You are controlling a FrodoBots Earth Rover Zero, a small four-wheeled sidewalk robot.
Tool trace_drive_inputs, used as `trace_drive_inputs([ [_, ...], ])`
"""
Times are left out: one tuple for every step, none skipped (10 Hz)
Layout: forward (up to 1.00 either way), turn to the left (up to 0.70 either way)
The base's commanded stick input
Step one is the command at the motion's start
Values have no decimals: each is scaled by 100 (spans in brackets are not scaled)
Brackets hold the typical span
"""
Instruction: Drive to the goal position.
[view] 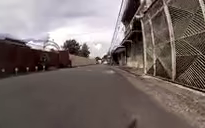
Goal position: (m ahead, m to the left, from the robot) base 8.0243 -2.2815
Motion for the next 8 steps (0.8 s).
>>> trace_drive_inputs([
  [70,0],
  [70,0],
  [70,0],
  [70,0],
  [70,0],
  [70,0],
  [70,0],
  [70,0],
])
